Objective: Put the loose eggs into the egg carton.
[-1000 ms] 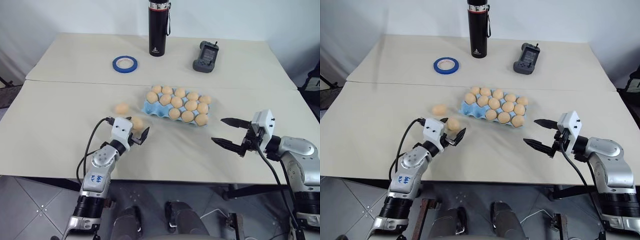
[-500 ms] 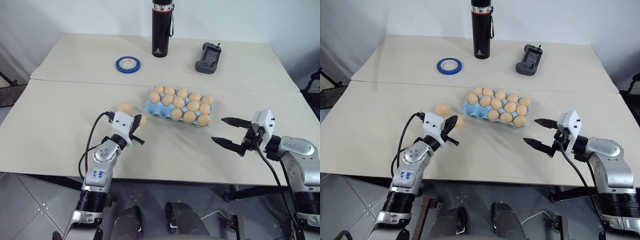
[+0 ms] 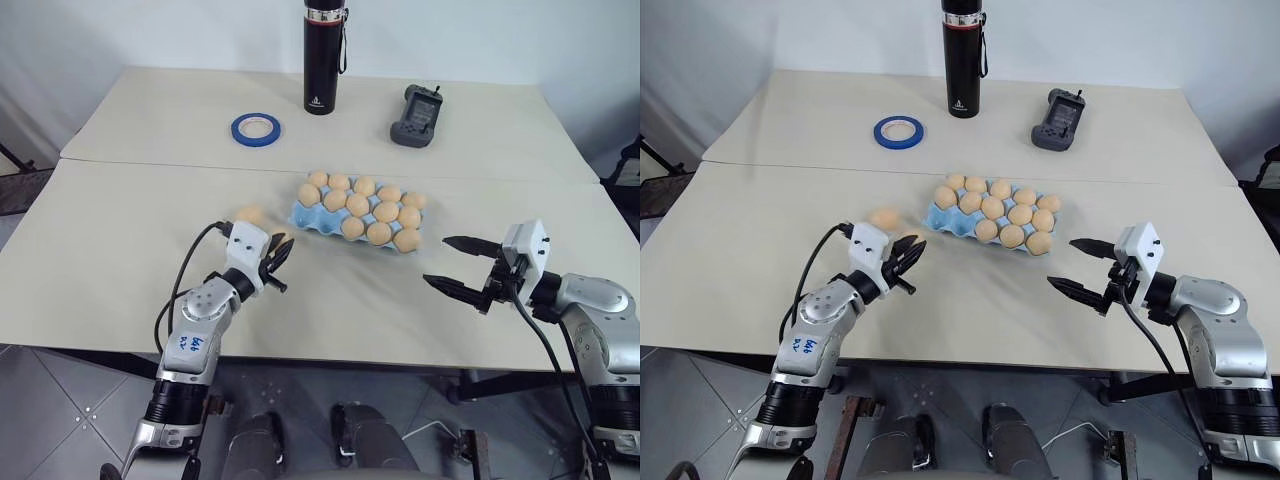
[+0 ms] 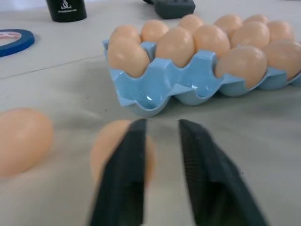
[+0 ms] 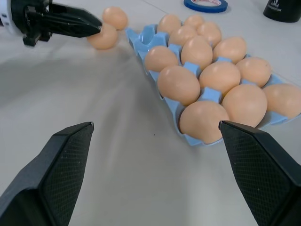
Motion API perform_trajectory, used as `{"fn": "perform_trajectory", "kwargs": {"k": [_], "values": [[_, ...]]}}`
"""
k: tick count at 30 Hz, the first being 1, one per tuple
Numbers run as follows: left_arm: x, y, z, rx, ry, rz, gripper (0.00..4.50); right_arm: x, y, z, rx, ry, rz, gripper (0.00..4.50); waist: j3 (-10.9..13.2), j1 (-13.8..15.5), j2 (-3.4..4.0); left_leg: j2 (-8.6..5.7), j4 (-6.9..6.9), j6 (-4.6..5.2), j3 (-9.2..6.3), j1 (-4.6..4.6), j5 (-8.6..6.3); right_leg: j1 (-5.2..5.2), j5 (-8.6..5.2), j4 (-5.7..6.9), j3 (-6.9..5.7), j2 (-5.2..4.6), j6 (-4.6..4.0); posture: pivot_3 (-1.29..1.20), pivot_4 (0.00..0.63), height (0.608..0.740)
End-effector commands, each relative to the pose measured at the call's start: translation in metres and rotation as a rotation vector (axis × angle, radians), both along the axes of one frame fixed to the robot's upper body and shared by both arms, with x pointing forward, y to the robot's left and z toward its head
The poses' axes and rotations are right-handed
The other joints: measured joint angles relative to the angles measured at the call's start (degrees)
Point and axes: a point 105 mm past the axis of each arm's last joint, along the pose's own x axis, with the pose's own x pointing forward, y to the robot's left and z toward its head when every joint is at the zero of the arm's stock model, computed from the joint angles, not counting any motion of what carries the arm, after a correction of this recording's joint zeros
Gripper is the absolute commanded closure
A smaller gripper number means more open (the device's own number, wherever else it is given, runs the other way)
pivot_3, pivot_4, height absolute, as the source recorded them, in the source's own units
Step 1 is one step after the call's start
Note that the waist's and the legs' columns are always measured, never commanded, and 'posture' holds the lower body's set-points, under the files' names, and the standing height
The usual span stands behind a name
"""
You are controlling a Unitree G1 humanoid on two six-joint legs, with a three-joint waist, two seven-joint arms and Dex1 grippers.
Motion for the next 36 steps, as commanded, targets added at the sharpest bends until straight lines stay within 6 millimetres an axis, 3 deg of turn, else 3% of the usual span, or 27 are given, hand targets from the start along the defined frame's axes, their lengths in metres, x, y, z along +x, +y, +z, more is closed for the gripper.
{"fn": "perform_trajectory", "kwargs": {"k": [1, 7, 21, 29, 32, 36], "values": [[-0.006, -0.007, 0.029, -0.038, -0.093, 0.030, 1.97, 0.000, -0.005, 0.011, -0.020, -0.041, -0.011, 0.00, 0.0, 0.0, 0.00, 0.00, 0.01, 0.02, 0.00, -0.02, 0.00, 0.00, 0.01, -0.02, 0.00, 0.00, 0.02, 0.00, 0.150, 0.740], [-0.001, 0.001, 0.039, -0.050, -0.112, 0.165, 0.01, 0.002, -0.004, 0.009, -0.022, -0.037, -0.010, 0.00, 0.0, -0.1, 0.01, 0.00, 0.00, 0.01, -0.03, 0.02, 0.01, 0.00, 0.01, -0.01, 0.01, 0.05, 0.02, 0.00, 0.150, 0.740], [0.017, 0.005, 0.006, -0.055, 0.005, 0.243, 0.01, 0.004, -0.004, 0.008, -0.034, -0.038, -0.012, 0.00, 0.0, 0.1, 0.01, -0.02, 0.02, 0.02, -0.04, 0.00, 0.01, 0.00, 0.01, -0.03, 0.01, 0.04, 0.02, 0.00, 0.150, 0.740], [0.031, -0.002, -0.010, -0.047, 0.060, 0.187, 0.01, 0.003, -0.006, 0.008, -0.042, -0.041, -0.021, 0.00, 0.0, 0.1, 0.01, -0.03, 0.02, 0.02, -0.06, -0.03, 0.00, 0.00, 0.01, -0.07, 0.00, 0.04, 0.03, 0.00, 0.150, 0.740], [0.033, -0.004, -0.010, -0.053, 0.064, 0.176, 0.56, 0.004, -0.007, 0.008, -0.045, -0.045, -0.027, 0.00, 0.0, 0.1, 0.01, -0.02, 0.00, 0.01, -0.06, -0.03, -0.01, 0.00, 0.02, -0.07, -0.02, 0.03, 0.03, 0.00, 0.150, 0.740], [0.031, -0.007, -0.005, -0.056, 0.043, 0.160, 1.85, 0.003, -0.010, 0.009, -0.050, -0.047, -0.038, 0.00, 0.0, 0.1, 0.01, -0.02, -0.02, 0.00, -0.06, -0.03, -0.02, 0.00, 0.01, -0.07, -0.02, 0.03, 0.03, 0.00, 0.150, 0.740]]}}
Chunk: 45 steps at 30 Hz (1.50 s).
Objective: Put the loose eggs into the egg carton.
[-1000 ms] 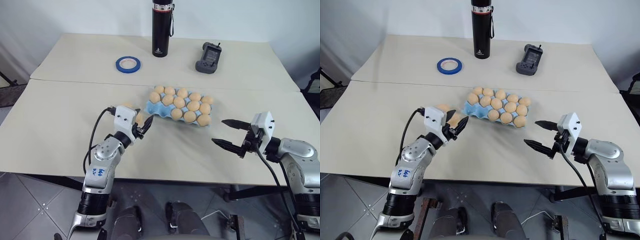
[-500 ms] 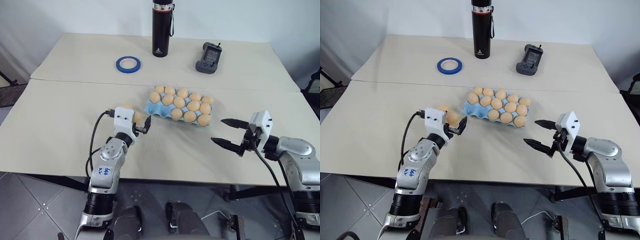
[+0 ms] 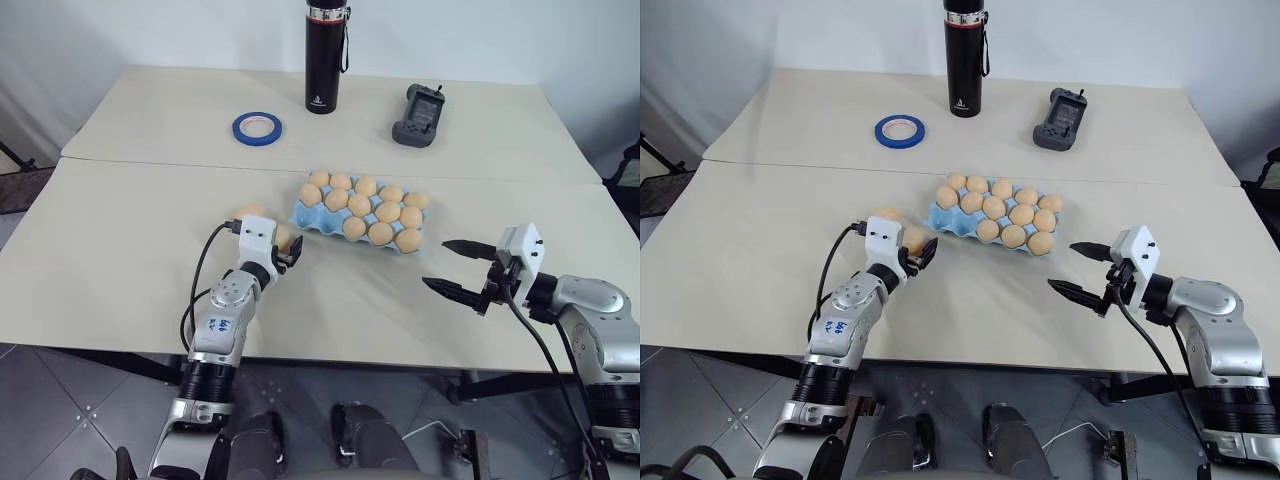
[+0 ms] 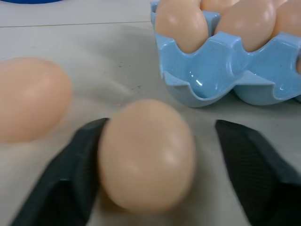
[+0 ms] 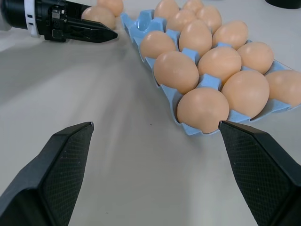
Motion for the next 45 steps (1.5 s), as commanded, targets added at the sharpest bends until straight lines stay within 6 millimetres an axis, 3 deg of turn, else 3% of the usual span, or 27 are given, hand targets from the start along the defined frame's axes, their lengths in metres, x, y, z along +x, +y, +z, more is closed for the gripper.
{"fn": "perform_trajectory", "kwargs": {"k": [1, 4, 11, 14, 22, 31, 39, 45], "values": [[-0.003, -0.004, 0.020, -0.016, -0.077, -0.021, 2.18, -0.002, -0.008, 0.014, -0.021, -0.059, -0.021, 0.00, 0.0, 0.0, 0.00, 0.00, -0.01, 0.00, 0.00, 0.00, 0.00, 0.00, 0.00, 0.00, 0.00, 0.00, 0.00, 0.00, 0.150, 0.740], [-0.010, -0.003, 0.028, -0.019, -0.097, -0.015, 2.79, -0.004, -0.011, 0.015, -0.025, -0.061, -0.030, 0.00, 0.0, 0.0, 0.00, 0.00, -0.02, -0.01, 0.00, 0.00, -0.01, 0.00, 0.00, 0.00, -0.01, 0.00, 0.00, 0.00, 0.150, 0.740], [-0.048, -0.017, 0.064, -0.011, -0.173, -0.155, 2.79, -0.005, -0.014, 0.015, -0.022, -0.069, -0.052, 0.00, 0.0, -0.1, 0.02, 0.01, -0.06, -0.04, 0.00, 0.01, -0.04, 0.00, -0.01, -0.01, -0.01, 0.01, 0.00, 0.00, 0.150, 0.740], [-0.055, -0.025, 0.080, -0.003, -0.244, -0.229, 2.79, -0.004, -0.012, 0.014, -0.019, -0.068, -0.052, 0.00, 0.0, -0.1, 0.04, 0.00, -0.04, -0.12, 0.00, 0.01, -0.06, 0.00, -0.01, -0.02, 0.00, 0.00, -0.01, 0.00, 0.150, 0.740], [0.004, -0.065, 0.073, -0.007, -0.257, -0.281, 2.79, -0.007, -0.004, 0.016, 0.018, -0.090, -0.028, 0.00, 0.0, 0.8, 0.09, -0.05, 0.27, 0.13, -0.09, 0.03, -0.09, 0.35, 0.14, -0.51, 0.03, -0.01, 0.01, 0.00, 0.150, 0.740], [0.023, -0.075, 0.060, -0.016, -0.247, -0.307, 2.79, -0.011, -0.006, 0.018, 0.036, -0.112, -0.048, 0.00, 0.1, 1.3, 0.16, 0.00, 0.20, 0.52, 0.02, -0.14, -0.45, 0.30, 0.34, -0.84, -0.01, -0.04, 0.41, 0.00, 0.150, 0.740], [0.015, -0.094, 0.058, -0.029, -0.230, -0.436, 0.16, -0.009, -0.005, 0.015, 0.033, -0.104, -0.056, 0.00, 0.1, 1.3, 0.18, 0.00, 0.21, 0.47, 0.09, -0.17, -0.59, 0.30, 0.22, -0.90, -0.01, -0.05, 0.44, 0.00, 0.150, 0.740], [0.011, -0.097, 0.057, -0.027, -0.233, -0.455, 0.03, -0.008, -0.004, 0.014, 0.027, -0.100, -0.055, 0.00, 0.1, 1.2, 0.20, 0.00, 0.25, 0.49, 0.09, -0.13, -0.59, 0.30, 0.22, -0.79, 0.00, -0.03, 0.42, 0.00, 0.150, 0.740]]}}
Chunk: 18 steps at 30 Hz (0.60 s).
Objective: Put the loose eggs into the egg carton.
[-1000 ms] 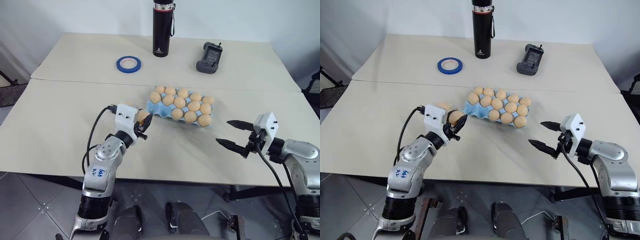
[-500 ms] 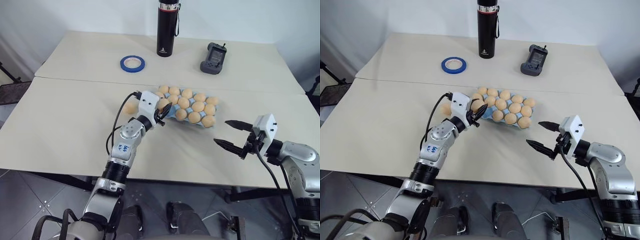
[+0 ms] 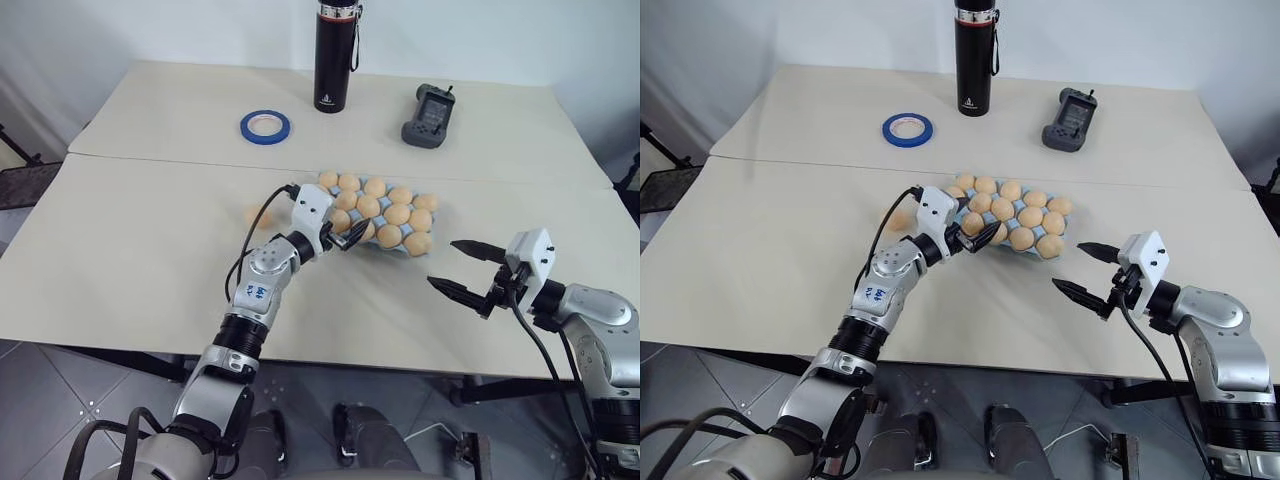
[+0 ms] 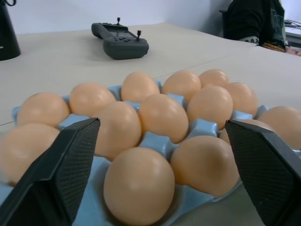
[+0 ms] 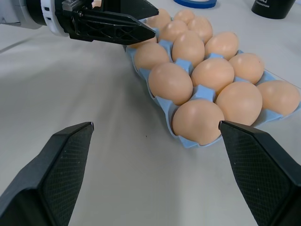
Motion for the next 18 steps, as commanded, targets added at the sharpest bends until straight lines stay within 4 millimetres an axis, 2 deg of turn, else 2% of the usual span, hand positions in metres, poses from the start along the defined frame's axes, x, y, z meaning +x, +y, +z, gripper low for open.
{"fn": "perform_trajectory", "kwargs": {"k": [1, 6, 10, 14, 18], "values": [[-0.004, -0.006, 0.015, -0.021, -0.055, -0.025, 0.03, 0.000, 0.000, 0.012, 0.000, -0.056, 0.002, 0.00, 0.0, 0.0, 0.01, 0.00, 0.00, 0.00, 0.00, 0.00, 0.00, 0.00, 0.00, 0.00, 0.00, 0.00, 0.00, 0.00, 0.150, 0.740], [-0.009, 0.003, 0.024, -0.029, -0.096, 0.011, 0.03, 0.000, 0.000, 0.013, -0.002, -0.058, 0.003, 0.00, 0.0, 0.1, 0.01, -0.01, 0.01, 0.01, 0.00, -0.01, 0.01, 0.01, 0.00, -0.01, 0.01, -0.02, 0.01, 0.00, 0.150, 0.740], [-0.034, 0.027, 0.036, -0.068, -0.173, -0.005, 0.03, -0.002, -0.002, 0.015, 0.002, -0.062, 0.005, 0.00, 0.0, -0.2, 0.07, 0.04, -0.03, -0.03, 0.01, 0.00, 0.01, 0.00, 0.00, 0.00, 0.01, 0.02, 0.00, 0.00, 0.150, 0.740], [-0.064, 0.060, 0.017, -0.039, -0.114, -0.055, 0.03, -0.007, 0.002, 0.018, 0.057, -0.071, 0.044, 0.00, -0.1, -0.2, 0.19, 0.09, -0.04, -0.12, 0.03, 0.14, 0.04, 0.03, -0.08, 0.16, -0.01, 0.04, -0.13, 0.00, 0.150, 0.740], [-0.083, 0.098, 0.002, -0.032, -0.051, -0.026, 0.03, -0.008, 0.003, 0.020, 0.079, -0.088, 0.079, 0.00, 0.0, -0.2, 0.24, 0.08, 0.01, -0.15, 0.03, 0.26, 0.03, 0.08, -0.14, 0.33, -0.01, 0.00, -0.24, 0.00, 0.150, 0.740]]}}
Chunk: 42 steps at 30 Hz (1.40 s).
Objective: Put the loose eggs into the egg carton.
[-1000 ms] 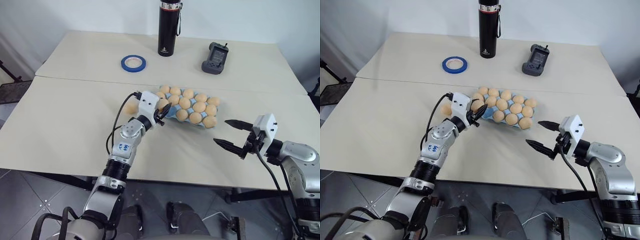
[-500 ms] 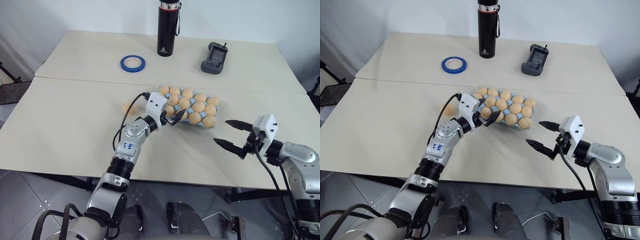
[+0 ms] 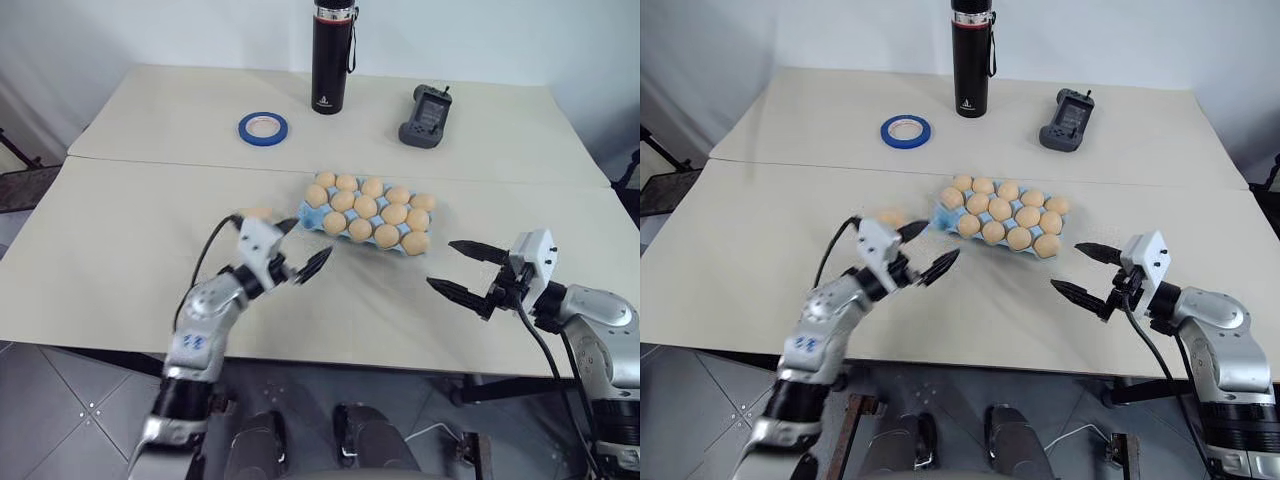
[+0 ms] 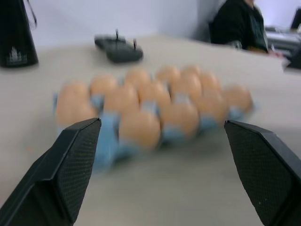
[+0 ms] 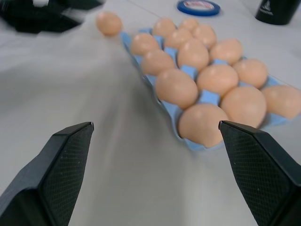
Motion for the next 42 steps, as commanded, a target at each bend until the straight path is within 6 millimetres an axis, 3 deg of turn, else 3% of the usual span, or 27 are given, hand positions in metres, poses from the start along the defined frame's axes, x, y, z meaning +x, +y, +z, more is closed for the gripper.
{"fn": "perform_trajectory", "kwargs": {"k": [1, 3, 6, 8, 12, 19, 29, 35, 42], "values": [[-0.015, 0.024, 0.012, -0.036, -0.040, 0.017, 0.03, -0.002, 0.000, 0.016, 0.035, -0.085, 0.026, 0.00, 0.0, 0.0, 0.01, 0.00, 0.02, -0.08, 0.00, 0.00, -0.05, 0.02, 0.00, -0.01, 0.00, -0.02, 0.00, 0.00, 0.150, 0.740], [-0.020, 0.045, 0.006, -0.033, -0.021, 0.071, 0.03, -0.001, 0.001, 0.016, 0.029, -0.083, 0.035, 0.00, 0.0, 0.0, 0.01, -0.02, 0.04, -0.08, 0.00, 0.04, -0.06, 0.09, -0.01, -0.10, 0.00, -0.06, -0.03, 0.00, 0.150, 0.740], [-0.024, 0.097, 0.004, -0.049, -0.025, 0.273, 0.03, 0.001, 0.000, 0.016, 0.022, -0.081, 0.035, 0.00, 0.0, 0.0, 0.02, -0.02, 0.02, -0.03, 0.00, 0.04, -0.04, 0.17, -0.13, -0.29, 0.00, -0.12, -0.37, 0.00, 0.150, 0.740], [-0.025, 0.122, 0.003, -0.031, -0.030, 0.370, 0.03, 0.002, 0.000, 0.015, 0.016, -0.077, 0.035, 0.00, 0.0, 0.0, 0.01, -0.01, 0.02, -0.02, 0.00, 0.02, -0.05, 0.16, -0.15, -0.31, 0.00, -0.14, -0.41, 0.00, 0.150, 0.740], [-0.030, 0.150, 0.005, -0.050, -0.032, 0.483, 0.03, 0.003, -0.001, 0.015, 0.011, -0.076, 0.039, 0.00, 0.0, 0.0, 0.02, -0.02, -0.06, -0.03, 0.00, 0.02, -0.07, 0.13, -0.16, -0.33, -0.02, -0.15, -0.43, 0.00, 0.150, 0.740], [-0.032, 0.140, 0.006, -0.069, -0.011, 0.442, 0.03, 0.009, 0.001, 0.018, 0.006, -0.082, 0.044, 0.00, 0.0, 0.2, 0.01, -0.03, -0.18, -0.07, 0.01, 0.00, -0.14, 0.09, -0.16, -0.39, -0.06, -0.19, -0.43, 0.00, 0.150, 0.740], [0.039, 0.105, 0.025, -0.021, 0.006, 0.295, 0.03, 0.013, 0.004, 0.019, -0.004, -0.077, 0.050, 0.00, 0.0, 0.0, 0.02, -0.05, -0.23, -0.07, 0.06, -0.01, -0.12, 0.06, 0.07, -0.39, -0.06, -0.16, -0.06, 0.00, 0.150, 0.740], [0.075, 0.093, 0.014, 0.033, 0.048, 0.272, 0.03, 0.011, 0.004, 0.019, -0.006, -0.079, 0.045, 0.00, 0.0, 0.1, 0.02, 0.02, -0.27, 0.05, 0.08, -0.08, -0.02, -0.09, 0.02, -0.34, -0.08, -0.03, -0.06, 0.00, 0.150, 0.740], [0.093, 0.076, -0.001, 0.064, 0.095, 0.203, 0.03, 0.009, 0.001, 0.021, -0.006, -0.084, 0.034, 0.00, 0.0, 0.2, 0.02, 0.01, -0.22, 0.04, 0.12, -0.17, -0.03, -0.15, 0.01, -0.34, -0.06, -0.03, -0.03, 0.00, 0.150, 0.740]]}}
